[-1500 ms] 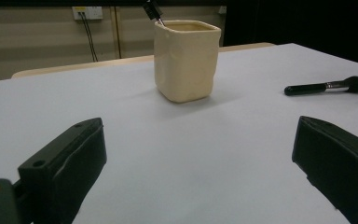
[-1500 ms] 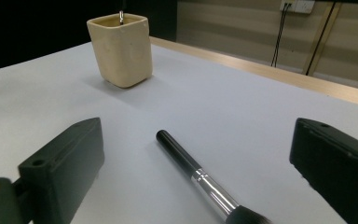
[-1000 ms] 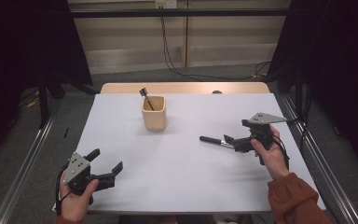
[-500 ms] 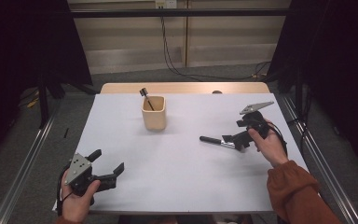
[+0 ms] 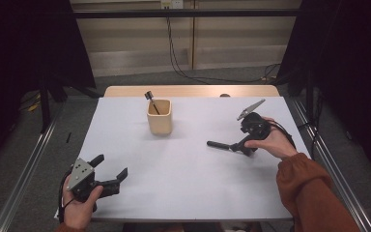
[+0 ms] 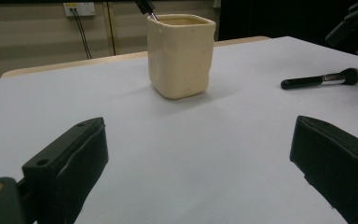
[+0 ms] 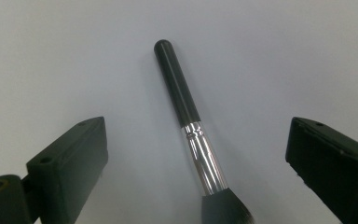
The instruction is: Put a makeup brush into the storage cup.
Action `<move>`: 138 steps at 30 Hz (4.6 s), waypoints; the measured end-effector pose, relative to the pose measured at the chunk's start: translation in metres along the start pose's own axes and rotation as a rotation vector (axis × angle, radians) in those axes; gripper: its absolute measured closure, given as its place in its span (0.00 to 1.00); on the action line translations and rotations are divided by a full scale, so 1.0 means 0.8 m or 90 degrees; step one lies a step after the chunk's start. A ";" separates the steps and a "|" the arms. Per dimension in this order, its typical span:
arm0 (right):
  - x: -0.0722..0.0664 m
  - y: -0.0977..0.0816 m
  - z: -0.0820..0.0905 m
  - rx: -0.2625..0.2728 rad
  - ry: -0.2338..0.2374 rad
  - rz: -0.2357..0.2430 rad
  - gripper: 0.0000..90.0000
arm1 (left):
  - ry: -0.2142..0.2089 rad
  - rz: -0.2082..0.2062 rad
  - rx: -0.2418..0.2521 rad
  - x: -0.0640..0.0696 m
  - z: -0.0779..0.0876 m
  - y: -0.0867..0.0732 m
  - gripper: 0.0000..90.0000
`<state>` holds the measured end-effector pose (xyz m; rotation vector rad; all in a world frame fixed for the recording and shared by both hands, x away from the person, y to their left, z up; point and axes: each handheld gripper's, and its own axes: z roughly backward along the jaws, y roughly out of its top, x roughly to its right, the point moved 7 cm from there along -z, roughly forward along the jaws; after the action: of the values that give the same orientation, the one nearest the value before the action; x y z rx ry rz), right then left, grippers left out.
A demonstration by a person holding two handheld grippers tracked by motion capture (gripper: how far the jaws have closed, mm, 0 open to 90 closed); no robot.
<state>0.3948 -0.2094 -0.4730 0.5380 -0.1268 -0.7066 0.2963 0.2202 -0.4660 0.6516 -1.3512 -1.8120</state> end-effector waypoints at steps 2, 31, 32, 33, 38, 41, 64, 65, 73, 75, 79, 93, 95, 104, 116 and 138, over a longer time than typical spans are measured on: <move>0.000 0.002 -0.004 -0.022 0.000 0.006 0.06 | 0.000 -0.003 -0.002 -0.001 0.000 0.000 0.05; 0.011 -0.014 -0.036 -0.210 0.032 0.119 0.43 | 0.005 -0.007 -0.002 -0.001 0.000 0.000 0.05; 0.012 -0.015 -0.037 -0.215 0.032 0.128 0.46 | 0.005 -0.008 -0.005 -0.001 0.000 0.000 0.05; 0.012 -0.015 -0.038 -0.220 0.034 0.127 0.47 | 0.005 -0.006 -0.005 -0.001 0.000 0.000 0.05; 0.014 -0.018 -0.041 -0.238 0.030 0.135 0.58 | 0.005 -0.006 -0.005 -0.002 0.000 0.000 0.05; 0.016 -0.020 -0.043 -0.243 0.025 0.145 0.62 | 0.005 -0.004 -0.002 -0.002 0.000 0.000 0.05; 0.012 -0.022 -0.053 -0.278 0.026 0.146 0.80 | 0.006 -0.012 -0.008 -0.003 -0.001 -0.001 0.05; 0.013 -0.022 -0.053 -0.278 0.027 0.146 0.80 | 0.007 -0.012 -0.008 -0.003 -0.001 -0.001 0.05; 0.013 -0.022 -0.051 -0.276 0.028 0.137 0.80 | 0.009 -0.012 -0.010 -0.004 0.000 -0.001 0.05; 0.014 -0.022 -0.050 -0.269 0.033 0.126 0.80 | 0.009 -0.011 -0.010 -0.004 0.000 -0.001 0.05; 0.015 -0.019 -0.044 -0.250 0.040 0.115 0.80 | 0.008 -0.009 -0.010 -0.004 0.000 -0.001 0.05; 0.011 -0.008 -0.024 -0.145 0.019 0.075 0.80 | 0.012 -0.005 -0.009 -0.006 0.000 -0.001 0.04; 0.012 -0.008 -0.020 -0.125 0.015 0.068 0.80 | 0.013 -0.007 -0.008 -0.007 0.000 -0.001 0.04; 0.017 -0.009 -0.017 -0.032 -0.021 0.001 0.80 | 0.015 0.002 -0.008 -0.009 0.001 -0.001 0.04; 0.013 -0.002 -0.009 0.087 -0.043 -0.022 0.80 | 0.014 0.002 -0.008 -0.013 0.003 0.000 0.04; -0.047 0.009 0.010 0.199 0.046 0.039 0.80 | -0.025 -0.020 -0.012 0.000 0.007 0.002 0.03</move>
<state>0.3682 -0.1842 -0.4599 0.8544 -0.1879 -0.6098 0.2923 0.2231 -0.4628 0.6328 -1.3545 -1.8688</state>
